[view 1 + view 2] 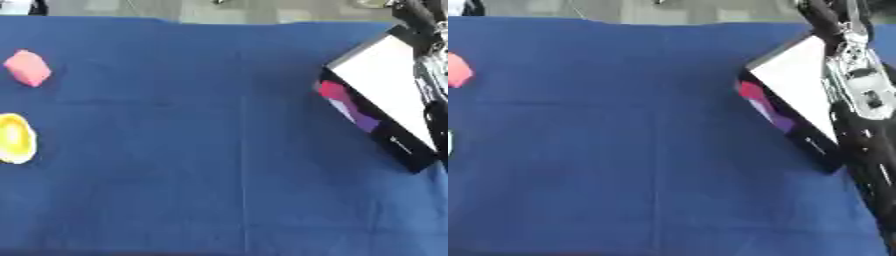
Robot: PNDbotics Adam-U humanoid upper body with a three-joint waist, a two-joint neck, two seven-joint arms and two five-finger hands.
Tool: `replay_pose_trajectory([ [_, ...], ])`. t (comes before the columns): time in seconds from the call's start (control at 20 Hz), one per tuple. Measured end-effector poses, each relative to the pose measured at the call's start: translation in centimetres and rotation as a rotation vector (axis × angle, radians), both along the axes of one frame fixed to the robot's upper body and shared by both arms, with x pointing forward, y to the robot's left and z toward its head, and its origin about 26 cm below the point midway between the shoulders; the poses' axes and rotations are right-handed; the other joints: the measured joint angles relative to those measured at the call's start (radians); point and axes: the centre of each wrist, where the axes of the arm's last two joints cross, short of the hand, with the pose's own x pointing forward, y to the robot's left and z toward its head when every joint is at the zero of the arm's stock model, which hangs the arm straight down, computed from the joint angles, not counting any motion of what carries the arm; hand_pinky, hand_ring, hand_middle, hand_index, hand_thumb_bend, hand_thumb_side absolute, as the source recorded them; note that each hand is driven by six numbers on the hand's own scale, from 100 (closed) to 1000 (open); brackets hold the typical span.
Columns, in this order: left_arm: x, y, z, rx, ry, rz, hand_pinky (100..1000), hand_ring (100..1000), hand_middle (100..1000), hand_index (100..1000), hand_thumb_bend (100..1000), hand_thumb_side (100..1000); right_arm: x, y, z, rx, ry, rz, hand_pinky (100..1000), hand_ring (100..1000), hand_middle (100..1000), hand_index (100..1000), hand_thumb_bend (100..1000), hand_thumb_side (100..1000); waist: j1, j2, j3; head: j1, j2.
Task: Pick up the objects with one hand, pass them to the other hand, and then place them into the box on the other side of the table.
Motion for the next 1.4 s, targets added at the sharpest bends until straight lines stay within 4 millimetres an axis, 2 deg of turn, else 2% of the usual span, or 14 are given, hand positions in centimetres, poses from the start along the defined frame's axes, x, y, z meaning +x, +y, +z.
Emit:
replay_pose_trajectory([
  [0.2, 0.0, 0.0, 0.0, 0.002, -0.001, 0.002, 727, 771, 782, 862, 668, 665, 0.0, 0.0, 0.1, 0.001, 0.001, 0.009, 867, 943, 859, 943, 501, 458, 0.0, 0.0, 0.005, 0.026, 0.002],
  [0.25, 0.0, 0.1, 0.1, 0.003, -0.001, 0.003, 728, 771, 782, 862, 668, 665, 0.0, 0.0, 0.1, 0.002, 0.0, 0.015, 868, 946, 862, 946, 452, 498, 0.0, 0.0, 0.007, 0.04, 0.006],
  [0.3, 0.0, 0.1, 0.1, 0.006, -0.002, 0.005, 728, 771, 782, 862, 668, 666, 0.0, 0.1, 0.3, 0.003, -0.004, 0.022, 868, 947, 864, 946, 492, 476, 0.0, 0.0, 0.008, 0.055, 0.011],
  [0.55, -0.4, 1.0, 1.1, 0.036, -0.012, 0.025, 729, 771, 782, 863, 674, 662, -0.1, -0.9, 1.4, -0.004, -0.015, 0.035, 868, 947, 864, 947, 485, 487, 0.0, 0.002, 0.014, 0.121, 0.02],
  [0.65, -0.6, 1.4, 1.7, 0.053, -0.018, 0.031, 730, 770, 780, 861, 675, 660, -0.2, -1.5, 1.8, -0.003, -0.021, 0.035, 868, 945, 861, 945, 484, 482, 0.0, 0.012, 0.017, 0.136, 0.02],
  [0.75, -0.7, 1.7, 2.1, 0.068, -0.021, 0.038, 730, 770, 778, 861, 675, 659, -0.4, -1.9, 2.3, 0.002, -0.032, 0.033, 867, 942, 858, 943, 487, 475, 0.0, 0.028, 0.02, 0.142, 0.02],
  [1.05, -1.1, 2.5, 3.6, 0.104, -0.043, 0.053, 730, 770, 776, 859, 674, 656, -0.7, -2.2, 3.4, -0.004, -0.058, 0.034, 865, 934, 849, 935, 499, 454, 0.0, 0.05, 0.023, 0.143, 0.013],
  [1.4, -1.3, 2.7, 4.1, 0.117, -0.05, 0.054, 730, 770, 777, 859, 675, 657, -1.0, -2.3, 3.8, -0.012, -0.071, 0.035, 864, 931, 846, 934, 500, 449, 0.0, 0.057, 0.023, 0.125, -0.007],
])
